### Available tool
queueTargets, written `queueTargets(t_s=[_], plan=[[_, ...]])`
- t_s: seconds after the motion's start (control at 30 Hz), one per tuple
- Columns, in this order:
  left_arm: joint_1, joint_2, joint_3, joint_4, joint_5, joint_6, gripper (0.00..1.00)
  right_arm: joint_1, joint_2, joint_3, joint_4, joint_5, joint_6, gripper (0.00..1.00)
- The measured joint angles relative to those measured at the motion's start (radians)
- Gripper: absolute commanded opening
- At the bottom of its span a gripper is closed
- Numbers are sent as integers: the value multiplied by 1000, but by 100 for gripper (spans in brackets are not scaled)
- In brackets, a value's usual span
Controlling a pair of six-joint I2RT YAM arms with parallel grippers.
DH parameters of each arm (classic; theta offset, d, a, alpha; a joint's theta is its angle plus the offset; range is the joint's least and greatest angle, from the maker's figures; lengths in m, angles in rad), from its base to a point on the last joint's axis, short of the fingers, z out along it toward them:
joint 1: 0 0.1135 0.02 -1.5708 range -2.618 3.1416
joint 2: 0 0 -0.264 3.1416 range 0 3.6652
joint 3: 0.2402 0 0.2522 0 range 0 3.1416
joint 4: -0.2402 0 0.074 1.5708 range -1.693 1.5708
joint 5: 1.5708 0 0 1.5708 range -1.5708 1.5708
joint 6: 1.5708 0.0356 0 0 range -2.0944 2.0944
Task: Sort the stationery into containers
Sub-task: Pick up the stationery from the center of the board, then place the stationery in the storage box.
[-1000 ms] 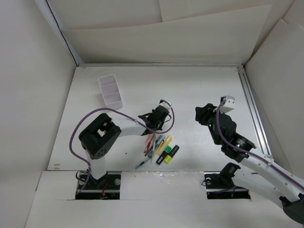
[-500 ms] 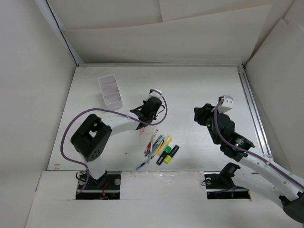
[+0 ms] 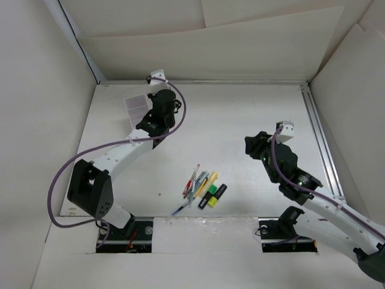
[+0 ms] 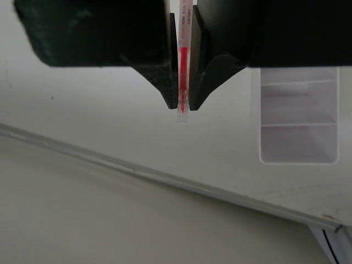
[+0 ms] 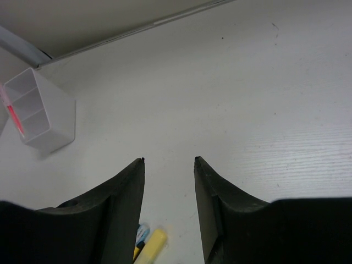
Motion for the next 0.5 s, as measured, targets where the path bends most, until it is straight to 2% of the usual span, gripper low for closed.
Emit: queueTargets(t_s=[0.13,0.33,0.5], plan=[[41,92,137,47,-63,54,0,0,-2,0,0,-3,0,47],[209,260,356,51,-85,92,0,0,-11,0,0,-10,0,47],[330,332,391,55,-89,97,0,0,-13,0,1,-19,-1,47]])
